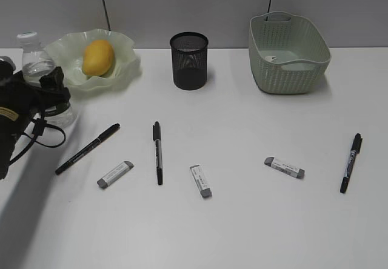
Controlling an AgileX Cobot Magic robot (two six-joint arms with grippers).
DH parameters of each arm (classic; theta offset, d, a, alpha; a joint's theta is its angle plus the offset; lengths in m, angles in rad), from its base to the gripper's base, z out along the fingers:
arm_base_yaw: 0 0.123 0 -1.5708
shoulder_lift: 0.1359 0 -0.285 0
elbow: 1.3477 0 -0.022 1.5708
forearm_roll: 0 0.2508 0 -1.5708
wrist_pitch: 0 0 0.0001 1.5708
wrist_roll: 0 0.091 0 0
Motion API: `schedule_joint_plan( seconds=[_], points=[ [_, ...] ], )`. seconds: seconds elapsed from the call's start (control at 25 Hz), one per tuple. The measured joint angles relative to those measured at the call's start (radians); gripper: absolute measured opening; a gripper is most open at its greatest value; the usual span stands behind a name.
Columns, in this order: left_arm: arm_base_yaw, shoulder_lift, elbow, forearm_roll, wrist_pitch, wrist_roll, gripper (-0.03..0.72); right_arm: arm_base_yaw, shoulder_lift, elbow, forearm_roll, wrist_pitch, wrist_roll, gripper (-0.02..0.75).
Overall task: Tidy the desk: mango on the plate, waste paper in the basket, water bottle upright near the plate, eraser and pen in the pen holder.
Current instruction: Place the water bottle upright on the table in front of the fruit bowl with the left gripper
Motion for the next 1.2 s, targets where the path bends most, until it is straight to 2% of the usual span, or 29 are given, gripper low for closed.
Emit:
schedule_joint_plan(
  seconds=[0.36, 0.72, 1.2],
  points=[
    [0.0, 0.006, 0.036, 0.032, 0.081, 0.0, 0.588, 0.0, 0.0, 0.0, 0.0, -0.001, 0.0, 0.489],
    [0.0, 0.006, 0.053, 0.068, 0.086, 0.0, 0.614, 0.0, 0.0, 0.0, 0.0, -0.001, -0.001, 0.489],
    [0.0, -0.136, 0.226, 0.057, 0.095, 0.0, 0.622, 0.0, 0.0, 0.0, 0.0, -0.001, -0.002, 0.489]
  ],
)
